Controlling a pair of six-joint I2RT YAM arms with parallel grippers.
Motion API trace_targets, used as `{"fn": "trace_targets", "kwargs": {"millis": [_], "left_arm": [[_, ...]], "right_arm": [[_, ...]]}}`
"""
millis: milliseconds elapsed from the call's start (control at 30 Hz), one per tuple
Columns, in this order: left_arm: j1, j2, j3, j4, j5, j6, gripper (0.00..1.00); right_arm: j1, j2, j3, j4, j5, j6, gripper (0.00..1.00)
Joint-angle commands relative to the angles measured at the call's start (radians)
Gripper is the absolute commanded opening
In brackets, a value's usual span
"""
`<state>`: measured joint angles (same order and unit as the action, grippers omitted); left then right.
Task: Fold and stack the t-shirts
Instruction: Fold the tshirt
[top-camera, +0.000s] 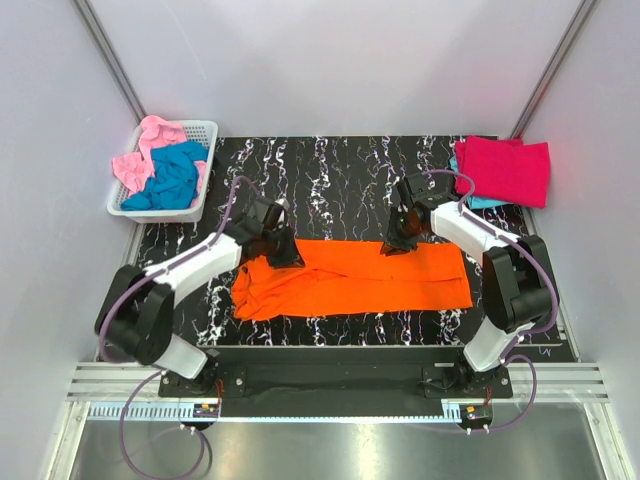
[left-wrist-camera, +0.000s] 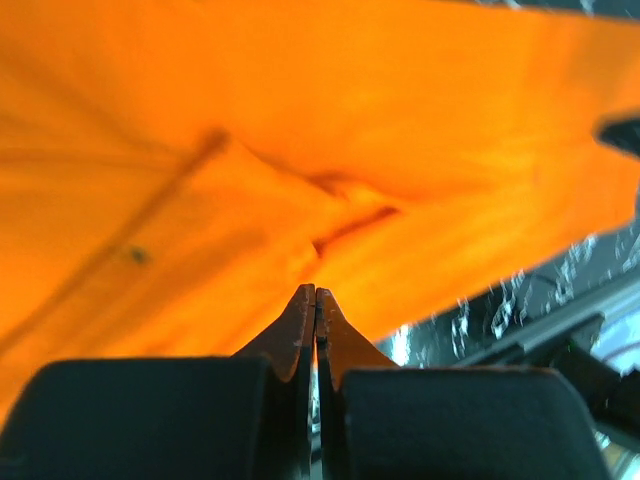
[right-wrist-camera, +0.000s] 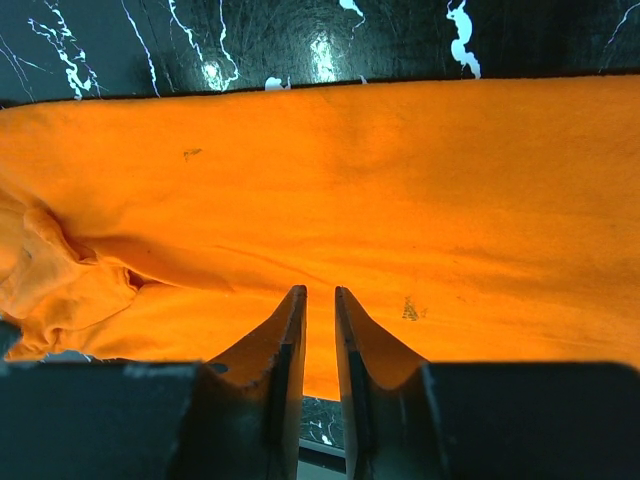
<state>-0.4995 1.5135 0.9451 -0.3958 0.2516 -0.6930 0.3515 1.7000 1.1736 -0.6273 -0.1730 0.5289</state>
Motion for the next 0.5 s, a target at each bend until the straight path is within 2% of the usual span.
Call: {"fn": "trace_targets", "kwargs": {"millis": [0, 200, 367, 433, 467], "left_arm": [[-0.036, -0.09, -0.037, -0.037, -0.044, -0.017, 0.0], [-0.08, -0.173, -0.115, -0.066, -0.093, -0.04, 0.0], [-0.085, -0.239, -0.16, -0.071, -0.19, -0.069, 0.0], [-0.083, -0.263, -0.154, -0.09, -0.247, -0.08, 0.07], [-0.082, -0.266, -0.147, -0.098, -0.248, -0.089, 0.19]], "right_arm": [[0.001, -0.017, -0.003, 0.014, 0.021, 0.006, 0.24], [0.001, -0.017, -0.005, 0.014, 0.012, 0.003, 0.24], [0.021, 0.035, 0.038, 0.04, -0.111, -0.056, 0.27], [0.072, 0.075, 0.095, 0.017, -0.115, -0.09, 0.31], [0.089, 0.09, 0.116, 0.009, -0.117, -0.104, 0.35]]}}
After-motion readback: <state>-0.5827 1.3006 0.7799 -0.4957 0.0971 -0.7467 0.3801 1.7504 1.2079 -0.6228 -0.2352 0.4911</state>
